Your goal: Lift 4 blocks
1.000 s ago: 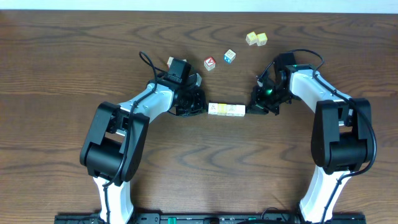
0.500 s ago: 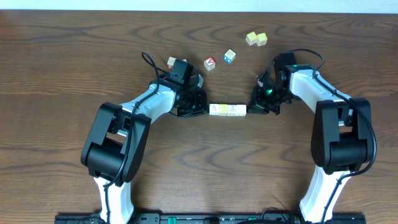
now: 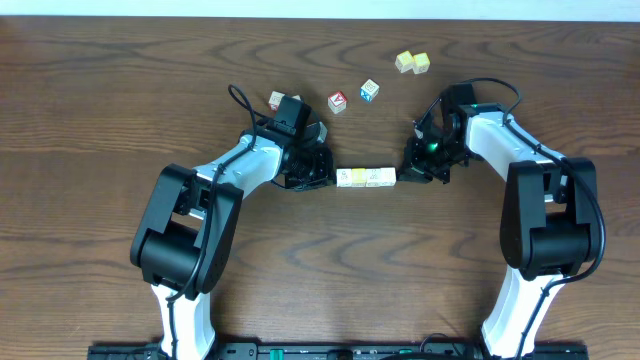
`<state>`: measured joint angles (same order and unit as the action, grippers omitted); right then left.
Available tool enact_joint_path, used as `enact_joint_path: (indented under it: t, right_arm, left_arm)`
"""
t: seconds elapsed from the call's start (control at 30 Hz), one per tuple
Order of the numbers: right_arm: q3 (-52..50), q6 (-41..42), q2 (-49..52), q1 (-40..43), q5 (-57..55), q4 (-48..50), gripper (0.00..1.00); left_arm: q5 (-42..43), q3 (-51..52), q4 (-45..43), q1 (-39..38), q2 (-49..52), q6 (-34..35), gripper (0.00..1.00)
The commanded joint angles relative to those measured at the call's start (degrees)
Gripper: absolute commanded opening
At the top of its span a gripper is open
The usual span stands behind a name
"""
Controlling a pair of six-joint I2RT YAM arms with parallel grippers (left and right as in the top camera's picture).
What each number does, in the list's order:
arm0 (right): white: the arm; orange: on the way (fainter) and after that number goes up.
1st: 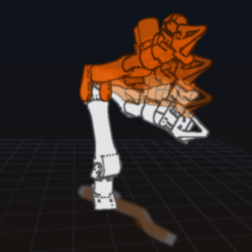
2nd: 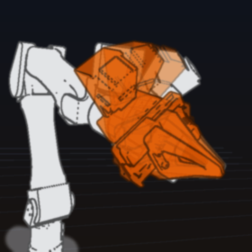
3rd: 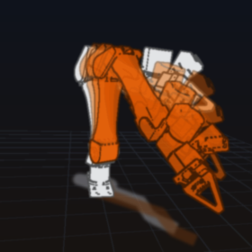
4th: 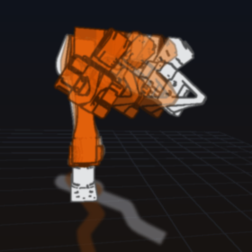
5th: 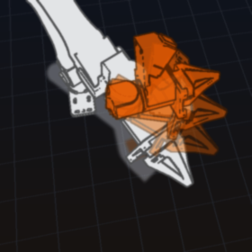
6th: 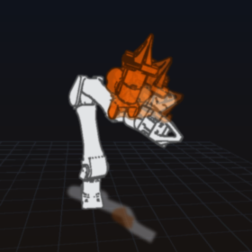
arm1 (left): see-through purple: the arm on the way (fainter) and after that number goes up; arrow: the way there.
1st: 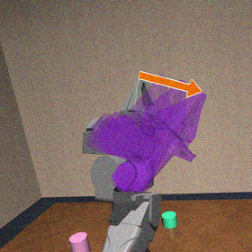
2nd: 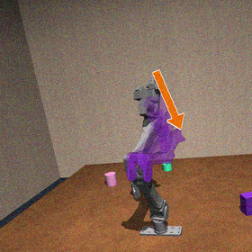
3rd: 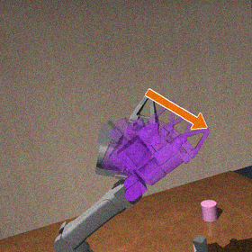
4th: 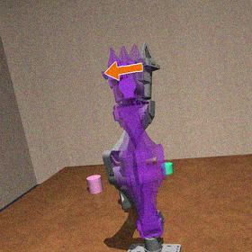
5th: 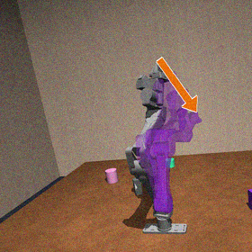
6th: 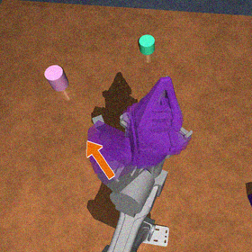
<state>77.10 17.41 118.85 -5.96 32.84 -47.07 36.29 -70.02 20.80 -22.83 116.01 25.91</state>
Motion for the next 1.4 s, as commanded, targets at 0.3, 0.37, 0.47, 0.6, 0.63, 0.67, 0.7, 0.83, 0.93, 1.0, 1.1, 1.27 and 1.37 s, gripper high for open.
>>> enact_joint_path:
  t: [0.3, 0.37, 0.47, 0.6, 0.63, 0.67, 0.7, 0.83, 0.93, 1.0, 1.1, 1.27, 1.37]
  right_arm:
    - [-0.02, 0.55, -1.64, -0.9, 4.79, 0.28, 0.01]
    - [0.07, -0.15, -1.64, -0.9, 4.81, 0.55, 0.01]
    - [0.24, -0.31, -1.64, -0.9, 5.01, 0.63, 0.01]
    - [0.26, -0.31, -1.64, -0.9, 5.18, 0.59, 0.01]
    - [0.26, -0.31, -1.64, -0.9, 5.18, 0.59, 0.01]
    - [0.26, -0.31, -1.64, -0.9, 5.18, 0.59, 0.01]
    - [0.26, -0.31, -1.66, -0.9, 5.18, 0.59, 0.01]
    - [0.26, -0.28, -2.51, -0.9, 5.18, 0.61, 0.01]
    - [0.26, -0.28, -3.78, -0.9, 5.16, 0.59, 0.01]
    - [0.26, -0.31, -4.46, -0.9, 5.14, 0.59, 0.01]
    - [0.26, -0.39, -4.74, -0.9, 4.66, 0.52, 0.01]
    - [0.24, -0.74, -4.74, -0.9, 4.55, -0.04, 0.01]
    - [0.24, -0.74, -4.74, -0.92, 4.57, -0.28, 0.01]
  left_arm:
    - [4.9, -0.85, -0.09, -0.83, 0.24, 0.33, 0.07]
    - [5.14, -0.85, -0.09, -0.83, 0.24, 0.33, 0.08]
    - [5.14, -0.85, -0.09, -0.83, 0.24, 0.33, 0.07]
    - [5.31, -0.85, -0.09, -0.83, 0.15, 0.33, 0.07]
    - [5.31, -0.83, -0.09, -0.83, 0.04, 0.33, 0.07]
    - [5.31, -0.85, -0.09, -0.83, 0.02, 0.33, 0.07]
    - [5.31, -0.85, -0.09, -0.83, -0.04, 0.33, 0.07]
    - [5.31, -0.85, -0.09, -0.83, -0.07, 0.33, 0.07]
    - [5.31, -0.85, -0.07, -0.83, -0.24, 0.33, 0.07]
    - [5.31, -0.83, -0.07, -0.83, -0.66, 0.33, 0.07]
    - [5.29, -0.85, -0.07, -0.83, -1.66, 0.31, 0.07]
    - [5.29, -0.83, 0.0, -0.83, -3.21, 0.28, 0.07]
    - [5.29, -0.83, 0.72, -0.83, -3.28, 0.28, 0.07]
